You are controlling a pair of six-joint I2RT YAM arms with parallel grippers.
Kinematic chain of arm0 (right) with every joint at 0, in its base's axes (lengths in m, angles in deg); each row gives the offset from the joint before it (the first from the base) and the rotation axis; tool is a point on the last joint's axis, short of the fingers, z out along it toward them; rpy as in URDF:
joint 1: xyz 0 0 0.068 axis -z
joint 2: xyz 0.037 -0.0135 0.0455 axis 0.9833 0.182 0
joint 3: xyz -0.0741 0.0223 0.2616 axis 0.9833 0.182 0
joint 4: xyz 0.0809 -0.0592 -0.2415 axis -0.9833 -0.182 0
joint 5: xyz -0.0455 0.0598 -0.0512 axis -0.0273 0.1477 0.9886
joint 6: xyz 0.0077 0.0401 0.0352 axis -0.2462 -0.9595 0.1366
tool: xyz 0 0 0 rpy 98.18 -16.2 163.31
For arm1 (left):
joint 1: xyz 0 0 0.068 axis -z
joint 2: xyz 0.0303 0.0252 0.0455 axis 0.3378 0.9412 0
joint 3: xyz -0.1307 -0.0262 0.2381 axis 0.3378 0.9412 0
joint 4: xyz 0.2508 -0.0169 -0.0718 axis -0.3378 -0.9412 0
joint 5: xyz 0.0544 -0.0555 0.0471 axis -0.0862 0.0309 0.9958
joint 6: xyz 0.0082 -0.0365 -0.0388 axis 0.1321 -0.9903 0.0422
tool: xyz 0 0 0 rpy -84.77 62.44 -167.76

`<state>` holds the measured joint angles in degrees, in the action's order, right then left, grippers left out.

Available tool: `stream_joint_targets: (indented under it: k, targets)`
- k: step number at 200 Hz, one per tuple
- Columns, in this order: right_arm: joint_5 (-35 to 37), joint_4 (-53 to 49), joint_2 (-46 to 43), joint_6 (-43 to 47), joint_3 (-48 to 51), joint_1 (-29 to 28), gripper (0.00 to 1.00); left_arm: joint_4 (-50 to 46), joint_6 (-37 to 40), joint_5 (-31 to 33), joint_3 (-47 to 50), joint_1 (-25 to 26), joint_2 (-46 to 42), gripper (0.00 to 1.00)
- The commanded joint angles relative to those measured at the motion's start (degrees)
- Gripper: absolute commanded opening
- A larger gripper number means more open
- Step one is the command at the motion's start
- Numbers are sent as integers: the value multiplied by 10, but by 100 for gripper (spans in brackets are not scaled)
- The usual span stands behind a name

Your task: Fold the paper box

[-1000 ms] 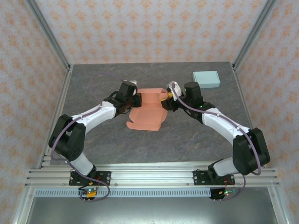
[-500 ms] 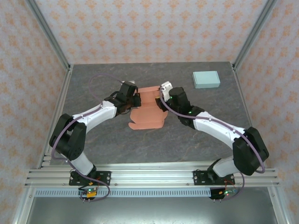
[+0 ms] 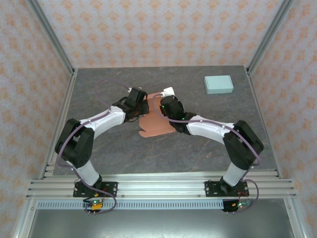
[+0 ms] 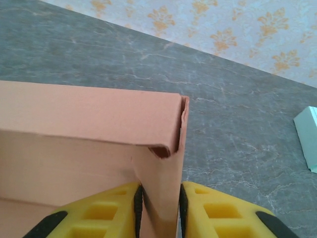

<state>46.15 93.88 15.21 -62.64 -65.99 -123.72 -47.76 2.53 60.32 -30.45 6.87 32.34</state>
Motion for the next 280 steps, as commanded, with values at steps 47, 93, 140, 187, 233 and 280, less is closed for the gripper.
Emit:
stream_joint_targets:
  k: [47,93,140,187,233,280]
  targets:
    - [-16,32,49,-26,-43,34,25,12,-37,-1,-4,14,-22,0]
    - [34,42,70,-81,-51,31,0,4,-46,-4,-18,16,-13,0]
    - [134,45,60,-150,-34,14,0,5,-61,-1,-18,20,-10,0]
    - [-48,86,0,-173,38,38,28,-2,-55,9,-23,20,-9,0]
    - [-297,112,-116,-49,117,65,70,-13,-47,25,-23,20,-8,0]
    - [-510,109,-209,5,172,178,76,-11,-33,18,-29,20,-9,0]
